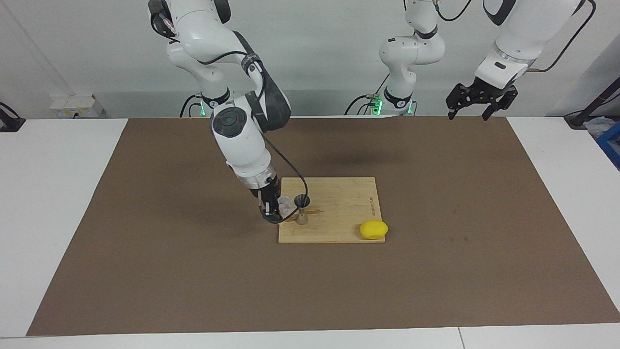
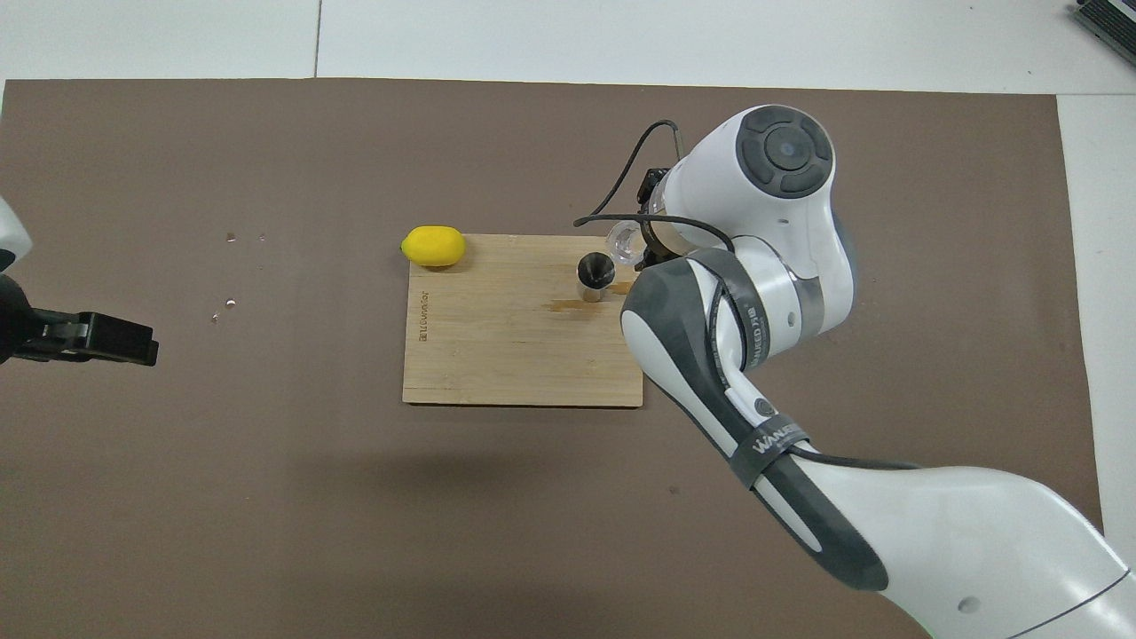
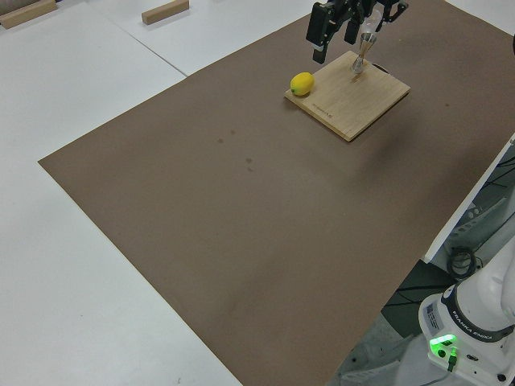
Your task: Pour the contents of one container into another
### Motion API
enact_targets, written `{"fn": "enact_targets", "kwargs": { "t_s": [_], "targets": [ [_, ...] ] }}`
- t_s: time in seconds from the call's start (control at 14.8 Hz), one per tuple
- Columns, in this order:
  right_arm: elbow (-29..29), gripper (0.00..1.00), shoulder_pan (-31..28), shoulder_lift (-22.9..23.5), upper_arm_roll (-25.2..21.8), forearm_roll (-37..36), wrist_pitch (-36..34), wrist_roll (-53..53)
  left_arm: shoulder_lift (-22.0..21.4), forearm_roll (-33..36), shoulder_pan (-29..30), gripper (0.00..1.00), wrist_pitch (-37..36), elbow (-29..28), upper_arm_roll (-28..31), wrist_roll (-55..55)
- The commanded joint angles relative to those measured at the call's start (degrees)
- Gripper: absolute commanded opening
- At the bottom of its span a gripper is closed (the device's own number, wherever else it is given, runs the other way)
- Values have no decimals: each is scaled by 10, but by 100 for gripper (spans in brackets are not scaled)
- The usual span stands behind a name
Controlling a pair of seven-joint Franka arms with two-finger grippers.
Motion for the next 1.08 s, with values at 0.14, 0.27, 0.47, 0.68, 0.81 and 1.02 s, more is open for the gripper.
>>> {"fn": "enact_targets", "kwargs": {
  "t_s": [0.14, 0.27, 0.47, 0.68, 0.81, 1.02],
  "targets": [
    [30, 0, 27, 8, 0, -108, -48, 12, -1, 10, 12, 100, -5, 3, -9, 7],
    [37, 0, 32, 7, 1, -131, -63, 11, -2, 9, 12, 100, -5, 3, -9, 6],
    [45, 0, 37, 7, 2, -155, -67, 11, -2, 9, 12, 100, -5, 2, -9, 6],
    [45, 0, 49, 7, 2, -171, -74, 12, -2, 9, 12, 100, -5, 2, -9, 6],
    [45, 0, 52, 6, 2, -186, -72, 12, -2, 9, 11, 100, -5, 2, -9, 6],
    [45, 0, 60, 4, 2, -207, -72, 12, -2, 9, 11, 100, -5, 2, -10, 5]
  ]
}}
